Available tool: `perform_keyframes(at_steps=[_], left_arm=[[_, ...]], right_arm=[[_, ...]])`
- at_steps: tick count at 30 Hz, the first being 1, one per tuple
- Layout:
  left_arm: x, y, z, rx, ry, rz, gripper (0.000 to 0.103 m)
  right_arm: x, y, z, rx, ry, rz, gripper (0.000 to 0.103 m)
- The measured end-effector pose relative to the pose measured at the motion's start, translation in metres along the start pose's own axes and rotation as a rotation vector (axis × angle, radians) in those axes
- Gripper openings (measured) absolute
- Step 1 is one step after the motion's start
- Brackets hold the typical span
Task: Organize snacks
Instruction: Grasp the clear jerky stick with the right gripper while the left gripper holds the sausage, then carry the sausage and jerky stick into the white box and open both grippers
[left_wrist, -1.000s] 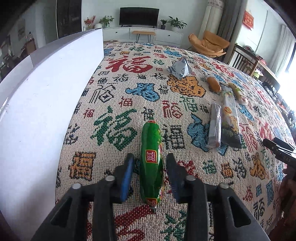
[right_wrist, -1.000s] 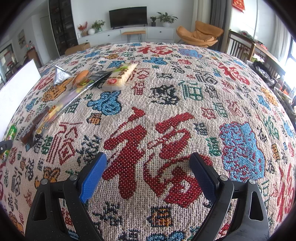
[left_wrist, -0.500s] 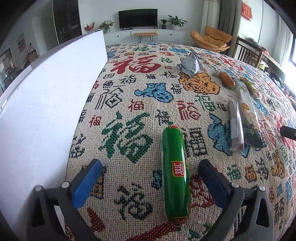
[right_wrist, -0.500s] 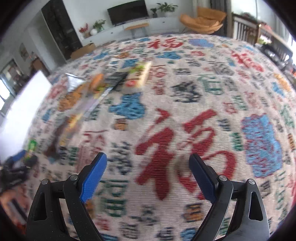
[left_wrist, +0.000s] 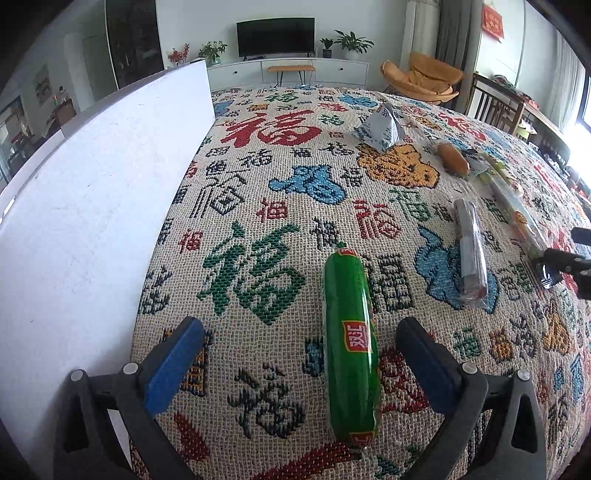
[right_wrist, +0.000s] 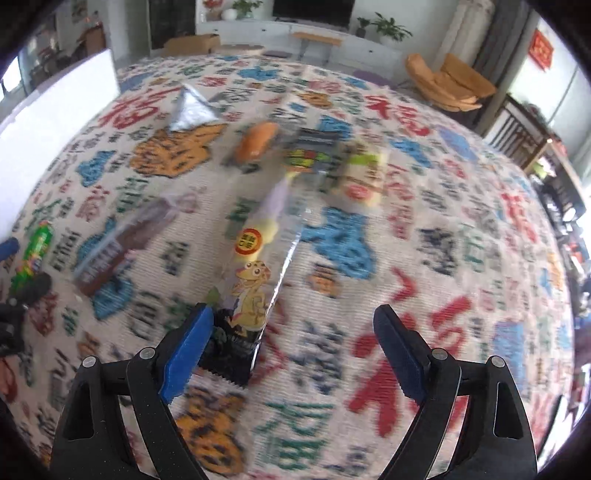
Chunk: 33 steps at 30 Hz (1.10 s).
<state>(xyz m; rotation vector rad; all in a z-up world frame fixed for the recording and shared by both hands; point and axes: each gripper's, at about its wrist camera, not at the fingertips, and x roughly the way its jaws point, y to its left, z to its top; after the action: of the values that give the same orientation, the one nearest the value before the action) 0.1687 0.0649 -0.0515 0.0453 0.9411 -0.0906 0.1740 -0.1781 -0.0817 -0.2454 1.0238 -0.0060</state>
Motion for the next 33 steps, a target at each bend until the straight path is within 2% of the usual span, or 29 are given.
perform_keyframes(at_steps=[1,3,6,8,10,11,13,15,16,17,18,19,20,22,29,31,33], left_arm=[[0.000,0.000,0.000,0.000,0.000,0.000,0.103],[0.000,0.000,0.000,0.000,0.000,0.000,0.103],[0.000,0.000,0.000,0.000,0.000,-0.001,0.103],[0.000,0.000,0.000,0.000,0.000,-0.001,0.103],[0.000,0.000,0.000,0.000,0.000,-0.001,0.103],[0.000,0.000,0.000,0.000,0.000,-0.001,0.103],[0.000,0.000,0.000,0.000,0.000,-0.001,0.103],[0.000,0.000,0.000,0.000,0.000,-0.001,0.103],[0.000,0.000,0.000,0.000,0.000,-0.001,0.103],[0.000,0.000,0.000,0.000,0.000,-0.001,0.103],[0.000,0.000,0.000,0.000,0.000,-0.001,0.103],[0.000,0.000,0.000,0.000,0.000,-0.001,0.103],[0.000,0.000,0.000,0.000,0.000,-0.001,0.103],[0.000,0.000,0.000,0.000,0.000,-0.001,0.103],[0.000,0.001,0.001,0.000,0.002,-0.008,0.103],[0.000,0.004,0.005,0.018,0.040,-0.044,0.103],[-0.003,0.012,0.012,-0.005,0.090,-0.135,0.102]], right_arm=[[-0.007,-0.009,0.000,0.010,0.003,-0.020,0.090],[-0.025,-0.020,0.004,0.059,-0.012,0.053,0.090],[-0.040,-0.005,0.018,0.117,-0.016,0.285,0.091],[-0.033,0.017,0.030,0.163,0.029,0.457,0.091],[-0.014,0.045,0.041,0.200,0.097,0.541,0.090],[-0.002,0.058,0.046,0.211,0.126,0.528,0.089],[0.020,0.077,0.051,0.232,0.158,0.448,0.090],[0.018,0.096,0.054,0.175,0.093,0.359,0.087],[0.019,0.106,0.055,0.129,0.086,0.349,0.070],[0.018,0.113,0.053,0.097,0.081,0.321,0.050],[0.017,0.115,0.053,0.070,0.067,0.282,0.036],[0.016,0.114,0.050,0.058,0.062,0.283,0.024],[0.016,0.107,0.048,0.057,0.066,0.289,0.020],[0.015,0.090,0.037,0.066,0.085,0.335,0.019],[-0.009,0.039,-0.025,-0.051,0.102,0.364,0.020],[-0.014,0.033,-0.034,-0.069,0.091,0.380,0.023],[-0.016,0.032,-0.037,-0.068,0.089,0.397,0.027]])
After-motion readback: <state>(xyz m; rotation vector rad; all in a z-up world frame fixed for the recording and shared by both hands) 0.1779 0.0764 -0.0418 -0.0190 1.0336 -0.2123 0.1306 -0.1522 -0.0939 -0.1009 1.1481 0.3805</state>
